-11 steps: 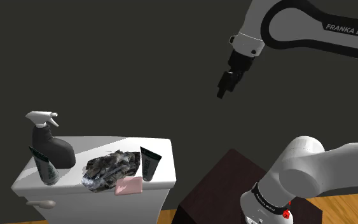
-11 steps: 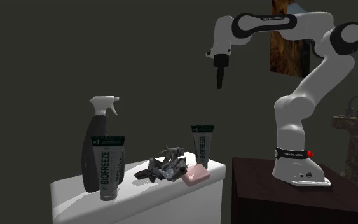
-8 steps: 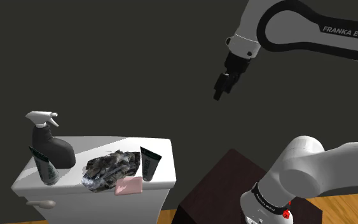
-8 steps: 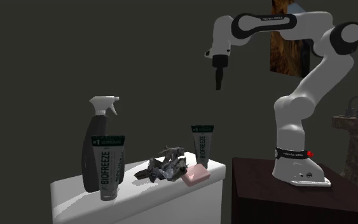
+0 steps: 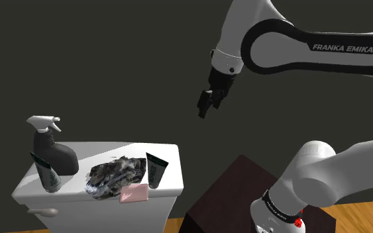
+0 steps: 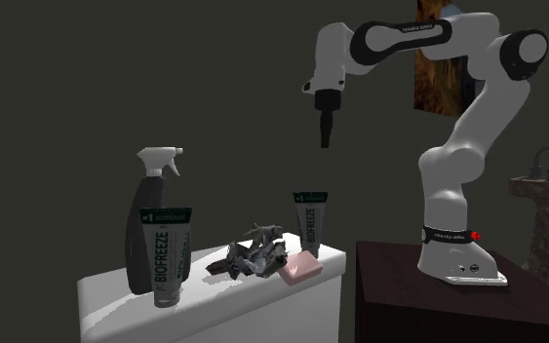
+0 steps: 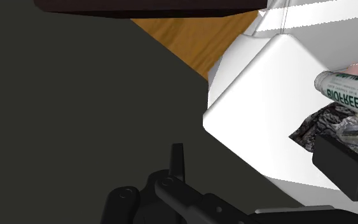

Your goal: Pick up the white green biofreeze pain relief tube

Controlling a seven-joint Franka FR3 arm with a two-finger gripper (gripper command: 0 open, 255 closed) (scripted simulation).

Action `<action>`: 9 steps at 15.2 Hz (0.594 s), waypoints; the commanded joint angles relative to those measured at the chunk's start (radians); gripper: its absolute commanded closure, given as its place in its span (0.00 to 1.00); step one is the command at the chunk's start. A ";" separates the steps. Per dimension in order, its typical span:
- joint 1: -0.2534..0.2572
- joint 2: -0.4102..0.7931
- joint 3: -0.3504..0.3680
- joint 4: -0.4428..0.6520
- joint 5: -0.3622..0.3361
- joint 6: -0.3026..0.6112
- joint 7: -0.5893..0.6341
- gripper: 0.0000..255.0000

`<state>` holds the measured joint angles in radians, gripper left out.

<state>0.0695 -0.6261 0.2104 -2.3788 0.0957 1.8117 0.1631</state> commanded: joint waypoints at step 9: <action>0.034 0.254 0.216 0.108 0.003 0.143 0.236 0.00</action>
<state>0.1011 -0.3991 0.4053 -2.2842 0.1025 1.9424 0.3725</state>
